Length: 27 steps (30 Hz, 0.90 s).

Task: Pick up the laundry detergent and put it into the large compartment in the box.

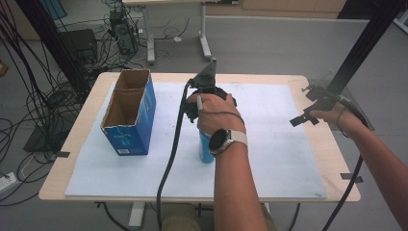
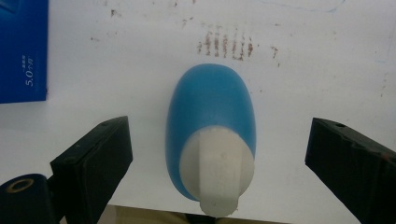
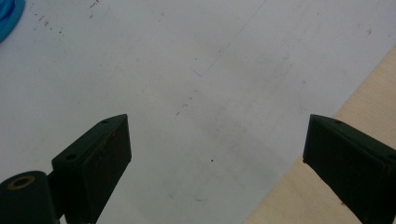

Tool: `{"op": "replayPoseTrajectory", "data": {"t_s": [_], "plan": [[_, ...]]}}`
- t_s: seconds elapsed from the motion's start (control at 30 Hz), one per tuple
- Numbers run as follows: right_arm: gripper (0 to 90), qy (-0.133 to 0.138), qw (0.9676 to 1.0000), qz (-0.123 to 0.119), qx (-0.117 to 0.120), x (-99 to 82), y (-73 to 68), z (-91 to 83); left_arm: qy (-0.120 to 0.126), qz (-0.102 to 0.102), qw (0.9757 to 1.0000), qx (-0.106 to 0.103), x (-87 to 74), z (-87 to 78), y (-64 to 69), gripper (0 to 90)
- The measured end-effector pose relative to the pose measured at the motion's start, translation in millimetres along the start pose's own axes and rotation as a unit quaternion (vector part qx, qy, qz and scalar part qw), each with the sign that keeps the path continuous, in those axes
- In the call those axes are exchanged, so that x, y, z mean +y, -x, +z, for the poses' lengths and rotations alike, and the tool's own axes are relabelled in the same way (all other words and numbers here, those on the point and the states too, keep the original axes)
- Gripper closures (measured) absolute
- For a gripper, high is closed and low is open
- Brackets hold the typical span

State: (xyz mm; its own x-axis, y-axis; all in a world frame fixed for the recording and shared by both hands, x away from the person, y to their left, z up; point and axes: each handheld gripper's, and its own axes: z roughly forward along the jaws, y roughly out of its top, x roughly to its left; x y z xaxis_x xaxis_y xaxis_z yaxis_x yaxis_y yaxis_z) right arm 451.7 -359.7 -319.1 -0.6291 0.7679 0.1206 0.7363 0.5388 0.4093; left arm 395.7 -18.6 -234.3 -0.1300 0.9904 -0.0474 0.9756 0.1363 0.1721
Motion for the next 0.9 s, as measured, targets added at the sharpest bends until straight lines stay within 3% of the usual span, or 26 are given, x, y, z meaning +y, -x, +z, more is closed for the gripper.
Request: {"op": "replayPoseTrajectory", "data": {"t_s": [0.37,0.9], "plan": [[7.5,-0.002,1.0000,0.000,0.001,0.2,-0.7,2.0,0.014,0.002,0.9999,-0.004,-0.9,2.6,-1.1,6.7],[7.5,-0.005,1.0000,0.001,0.002,-1.7,0.9,4.6,0.014,0.008,0.9999,-0.004,-2.1,14.9,-2.5,7.6]]}}
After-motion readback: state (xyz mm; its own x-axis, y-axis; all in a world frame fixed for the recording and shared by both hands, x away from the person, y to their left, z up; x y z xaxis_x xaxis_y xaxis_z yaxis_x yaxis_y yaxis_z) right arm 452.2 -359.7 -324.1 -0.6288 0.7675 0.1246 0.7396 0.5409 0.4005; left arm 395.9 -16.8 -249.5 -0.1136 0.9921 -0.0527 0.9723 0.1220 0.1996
